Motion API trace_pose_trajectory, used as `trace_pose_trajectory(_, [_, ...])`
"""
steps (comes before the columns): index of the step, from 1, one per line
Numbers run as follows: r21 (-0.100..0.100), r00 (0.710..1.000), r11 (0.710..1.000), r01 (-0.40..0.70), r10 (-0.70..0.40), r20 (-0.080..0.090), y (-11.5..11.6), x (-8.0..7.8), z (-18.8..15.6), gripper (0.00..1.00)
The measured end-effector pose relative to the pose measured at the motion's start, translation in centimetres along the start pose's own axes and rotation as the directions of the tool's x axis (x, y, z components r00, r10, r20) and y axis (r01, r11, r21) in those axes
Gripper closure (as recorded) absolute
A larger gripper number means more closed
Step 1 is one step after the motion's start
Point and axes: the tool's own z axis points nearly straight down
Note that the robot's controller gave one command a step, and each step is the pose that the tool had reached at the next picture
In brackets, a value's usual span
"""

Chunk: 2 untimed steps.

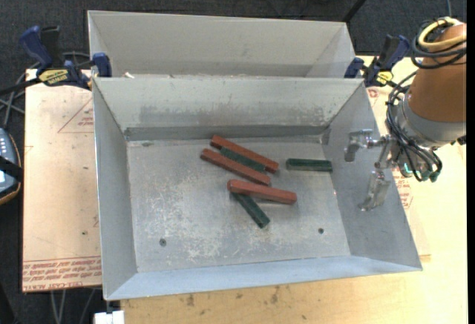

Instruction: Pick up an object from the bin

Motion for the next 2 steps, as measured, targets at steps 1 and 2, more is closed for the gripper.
trace_pose_trajectory(1, [0.001, 1.0, 1.0, 0.004, -0.004, 0.008, 0.1, -0.2, -0.4, 0.0])
trace_pose_trajectory(2, [0.001, 0.996, 0.996, -0.092, 0.092, 0.014, 1.0, -4.8, 6.4, 0.0])
